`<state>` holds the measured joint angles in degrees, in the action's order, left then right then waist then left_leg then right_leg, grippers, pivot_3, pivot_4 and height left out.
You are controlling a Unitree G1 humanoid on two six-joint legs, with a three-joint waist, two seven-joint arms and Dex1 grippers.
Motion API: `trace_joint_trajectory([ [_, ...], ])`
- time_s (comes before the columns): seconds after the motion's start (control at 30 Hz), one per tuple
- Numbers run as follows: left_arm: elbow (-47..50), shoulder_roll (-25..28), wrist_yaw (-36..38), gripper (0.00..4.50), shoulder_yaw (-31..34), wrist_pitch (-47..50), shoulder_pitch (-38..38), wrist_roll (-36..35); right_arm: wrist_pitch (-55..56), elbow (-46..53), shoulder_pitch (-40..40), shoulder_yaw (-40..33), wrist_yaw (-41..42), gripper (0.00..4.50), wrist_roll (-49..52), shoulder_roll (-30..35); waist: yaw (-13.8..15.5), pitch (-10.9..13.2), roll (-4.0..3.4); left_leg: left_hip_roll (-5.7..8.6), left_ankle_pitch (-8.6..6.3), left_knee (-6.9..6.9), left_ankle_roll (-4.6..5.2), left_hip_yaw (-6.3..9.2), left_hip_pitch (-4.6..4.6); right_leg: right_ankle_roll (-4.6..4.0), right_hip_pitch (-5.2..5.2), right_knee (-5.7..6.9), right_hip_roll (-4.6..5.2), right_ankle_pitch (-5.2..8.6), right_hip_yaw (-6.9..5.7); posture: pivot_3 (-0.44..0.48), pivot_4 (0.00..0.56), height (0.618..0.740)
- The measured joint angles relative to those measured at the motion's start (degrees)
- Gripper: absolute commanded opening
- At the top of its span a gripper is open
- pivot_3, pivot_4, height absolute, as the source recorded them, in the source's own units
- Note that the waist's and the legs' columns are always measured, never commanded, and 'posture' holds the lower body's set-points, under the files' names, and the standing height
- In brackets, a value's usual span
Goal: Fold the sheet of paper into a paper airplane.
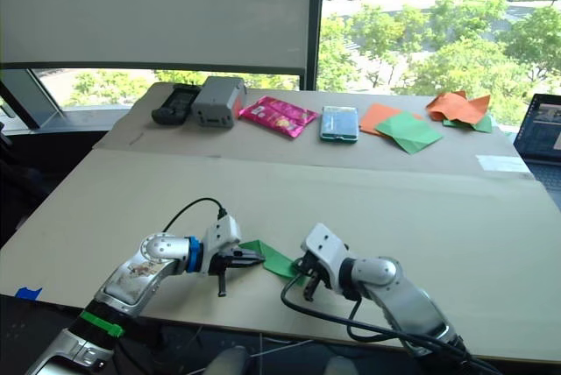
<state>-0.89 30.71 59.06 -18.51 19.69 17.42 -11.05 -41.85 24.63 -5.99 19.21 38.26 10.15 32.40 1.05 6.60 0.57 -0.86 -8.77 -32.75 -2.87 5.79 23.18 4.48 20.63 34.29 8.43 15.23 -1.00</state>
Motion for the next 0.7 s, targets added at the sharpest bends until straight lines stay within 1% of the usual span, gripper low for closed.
trace_joint_trajectory([
  [0.1,-0.12,-0.14,0.0,0.0,-0.2,-0.15,0.04,0.07,0.0,1.3,1.54,-0.86,-0.18,0.02,0.31,1.27,0.04,0.0,0.02,0.01,0.0,0.0,-0.01,0.0,0.01,0.02,-0.12,-0.2,0.0,0.01,-0.01,0.0,0.15,0.706],
  [0.33,-1.02,-0.67,0.24,0.0,-0.51,-0.86,0.46,0.18,-0.04,3.22,4.03,-2.22,-1.3,0.02,1.47,2.81,0.3,0.05,0.13,0.03,-0.01,-0.02,-0.02,-0.01,0.09,0.05,-0.17,-0.24,0.05,0.03,-0.05,0.0,0.15,0.706],
  [0.7,-2.35,-1.26,0.67,0.0,-0.9,-2.18,1.14,0.37,-2.52,6.07,5.03,-3.01,-2.54,0.02,1.9,6.1,0.72,0.07,0.16,0.03,-0.01,-0.05,-0.02,-0.04,0.18,0.08,-0.18,-0.32,0.11,0.05,-0.15,0.0,0.15,0.706],
])
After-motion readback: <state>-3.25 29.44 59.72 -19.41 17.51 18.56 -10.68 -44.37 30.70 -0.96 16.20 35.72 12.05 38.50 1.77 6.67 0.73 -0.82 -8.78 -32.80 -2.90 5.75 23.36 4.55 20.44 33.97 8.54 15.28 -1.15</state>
